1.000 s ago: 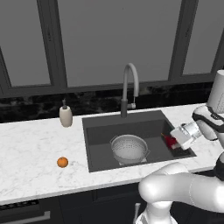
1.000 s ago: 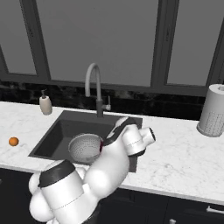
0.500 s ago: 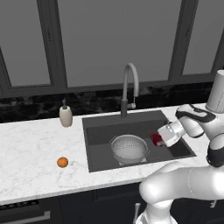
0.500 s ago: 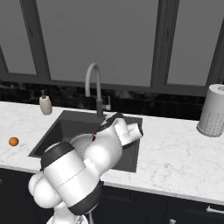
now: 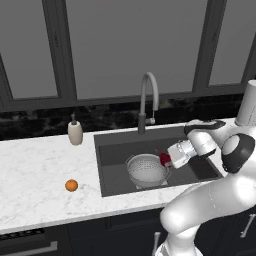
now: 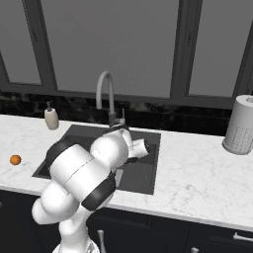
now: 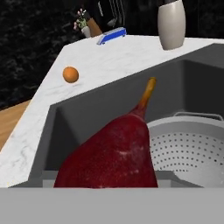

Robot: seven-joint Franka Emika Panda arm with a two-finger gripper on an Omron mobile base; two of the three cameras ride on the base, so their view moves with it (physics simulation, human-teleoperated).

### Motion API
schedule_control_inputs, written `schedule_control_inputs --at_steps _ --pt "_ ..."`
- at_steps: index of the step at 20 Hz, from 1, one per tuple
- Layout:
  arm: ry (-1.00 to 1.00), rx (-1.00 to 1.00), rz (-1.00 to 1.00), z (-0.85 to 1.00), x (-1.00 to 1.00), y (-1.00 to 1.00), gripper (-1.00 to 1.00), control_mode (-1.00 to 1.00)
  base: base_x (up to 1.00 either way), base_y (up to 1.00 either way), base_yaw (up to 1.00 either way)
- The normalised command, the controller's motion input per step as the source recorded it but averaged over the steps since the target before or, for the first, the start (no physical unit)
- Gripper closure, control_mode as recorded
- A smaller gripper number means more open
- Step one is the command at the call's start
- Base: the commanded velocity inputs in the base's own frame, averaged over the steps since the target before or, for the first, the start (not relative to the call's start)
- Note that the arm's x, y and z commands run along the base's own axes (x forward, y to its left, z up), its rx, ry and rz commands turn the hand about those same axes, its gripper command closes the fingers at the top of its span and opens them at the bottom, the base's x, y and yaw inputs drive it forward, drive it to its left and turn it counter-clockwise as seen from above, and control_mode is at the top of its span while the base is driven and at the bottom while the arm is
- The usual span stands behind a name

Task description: Put the colander in the sink, put the tangerine, pear in the colander, and turn on the sink faucet and pour water over the colander.

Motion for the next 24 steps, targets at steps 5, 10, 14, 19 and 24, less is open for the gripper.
schedule_control_inputs --at_steps 5,10,14,19,24 --pt "0.0 0.03 0.01 -0.26 0.15 0.02 1.0 -1.0 0.0 0.0 0.0" --pt "0.0 0.06 0.01 -0.28 0.08 0.04 1.0 -1.0 0.0 0.0 0.0" --pt "0.0 0.0 0.0 -0.04 0.28 0.15 1.0 -1.0 0.0 0.0 0.0" --pt "0.0 0.0 0.0 -0.04 0.26 0.12 1.0 -1.0 0.0 0.0 0.0" --pt "0.0 0.0 0.0 -0.27 0.07 0.05 1.0 -1.0 0.0 0.0 0.0"
